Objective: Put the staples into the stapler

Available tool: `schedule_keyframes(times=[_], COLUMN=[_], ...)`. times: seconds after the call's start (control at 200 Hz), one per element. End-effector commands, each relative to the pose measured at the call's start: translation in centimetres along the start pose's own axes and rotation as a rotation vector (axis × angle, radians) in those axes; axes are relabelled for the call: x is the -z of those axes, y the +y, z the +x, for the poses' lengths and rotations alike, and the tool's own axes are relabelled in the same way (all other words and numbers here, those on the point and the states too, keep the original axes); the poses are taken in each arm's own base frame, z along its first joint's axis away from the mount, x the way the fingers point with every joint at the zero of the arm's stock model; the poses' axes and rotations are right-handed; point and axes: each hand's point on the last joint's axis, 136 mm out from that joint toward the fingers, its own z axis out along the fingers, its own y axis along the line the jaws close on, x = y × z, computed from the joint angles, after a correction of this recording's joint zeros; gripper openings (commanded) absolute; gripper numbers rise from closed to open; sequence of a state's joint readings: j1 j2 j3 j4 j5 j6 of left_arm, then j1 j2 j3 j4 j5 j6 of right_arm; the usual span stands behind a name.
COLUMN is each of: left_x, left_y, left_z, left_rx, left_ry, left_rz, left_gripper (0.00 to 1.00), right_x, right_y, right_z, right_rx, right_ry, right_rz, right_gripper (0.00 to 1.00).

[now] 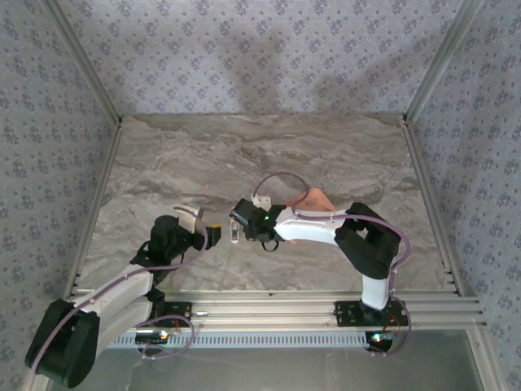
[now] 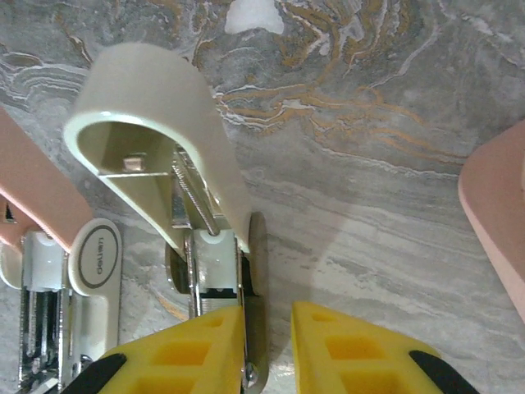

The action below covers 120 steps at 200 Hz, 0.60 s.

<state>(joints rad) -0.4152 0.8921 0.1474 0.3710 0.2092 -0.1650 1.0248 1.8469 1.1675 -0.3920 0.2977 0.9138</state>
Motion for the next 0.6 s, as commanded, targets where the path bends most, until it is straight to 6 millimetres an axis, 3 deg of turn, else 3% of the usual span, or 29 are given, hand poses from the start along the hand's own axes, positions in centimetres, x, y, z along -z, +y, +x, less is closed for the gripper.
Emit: schedule_keyframes(times=[0.0,0.595], left_x=[0.0,0.3], left_y=[-0.4,-0.2], left_z=[-1.7,-1.8], left_rx=[-0.025,-0.031], left_ry=[-0.047,-0.054], left_rz=[0.009,-0.003], left_gripper=[0.78,0.78], right_x=[-0.8,1.0], right_y=[-0.5,0.1], right_z=[0.8,-0.5], right_rx=[-0.020,0.004], right_ry=[0.032,-0.028], right_rz=[0.012,-0.022], right_gripper=[0.20,0.22])
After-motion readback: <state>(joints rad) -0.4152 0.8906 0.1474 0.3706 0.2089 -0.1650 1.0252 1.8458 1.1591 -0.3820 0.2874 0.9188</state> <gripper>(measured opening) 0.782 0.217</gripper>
